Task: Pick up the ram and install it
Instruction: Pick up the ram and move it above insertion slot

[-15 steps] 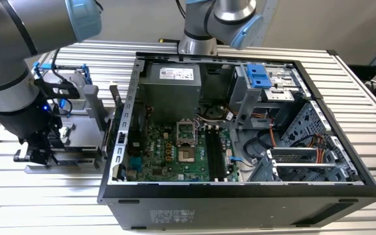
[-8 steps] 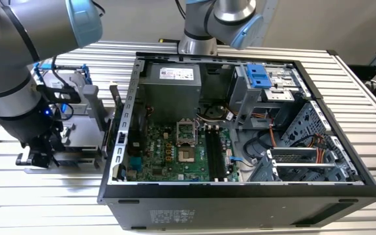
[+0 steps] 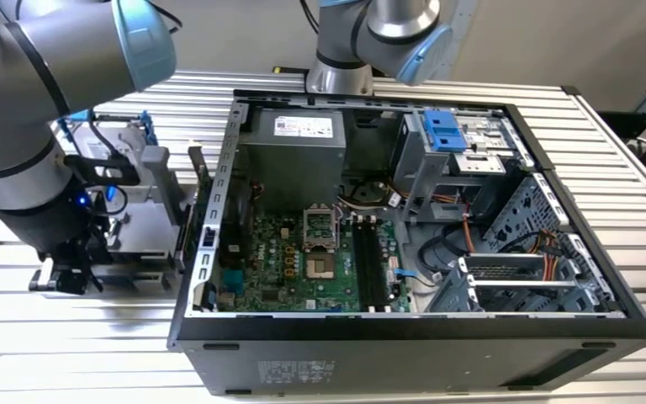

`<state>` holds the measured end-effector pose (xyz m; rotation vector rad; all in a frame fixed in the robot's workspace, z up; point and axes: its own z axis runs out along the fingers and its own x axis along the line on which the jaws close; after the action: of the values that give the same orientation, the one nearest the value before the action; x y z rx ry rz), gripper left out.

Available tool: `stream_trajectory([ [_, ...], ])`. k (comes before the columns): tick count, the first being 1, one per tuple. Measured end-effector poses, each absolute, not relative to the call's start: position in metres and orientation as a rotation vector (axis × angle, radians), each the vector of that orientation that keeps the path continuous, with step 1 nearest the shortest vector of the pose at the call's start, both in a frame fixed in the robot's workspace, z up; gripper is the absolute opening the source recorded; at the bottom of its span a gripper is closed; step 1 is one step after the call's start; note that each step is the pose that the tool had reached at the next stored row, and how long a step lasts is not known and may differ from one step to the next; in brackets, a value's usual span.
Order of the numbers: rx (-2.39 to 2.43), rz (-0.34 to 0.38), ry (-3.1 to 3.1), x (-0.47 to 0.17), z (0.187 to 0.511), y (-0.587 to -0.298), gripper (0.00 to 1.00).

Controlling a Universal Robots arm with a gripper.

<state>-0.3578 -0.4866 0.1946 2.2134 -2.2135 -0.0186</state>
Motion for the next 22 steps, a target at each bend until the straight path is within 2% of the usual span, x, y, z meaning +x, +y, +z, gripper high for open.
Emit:
stream_trajectory([
  [22,2.227,-0.023,-2.203,-0.3589,0.1931,-0.4877,1.00],
])
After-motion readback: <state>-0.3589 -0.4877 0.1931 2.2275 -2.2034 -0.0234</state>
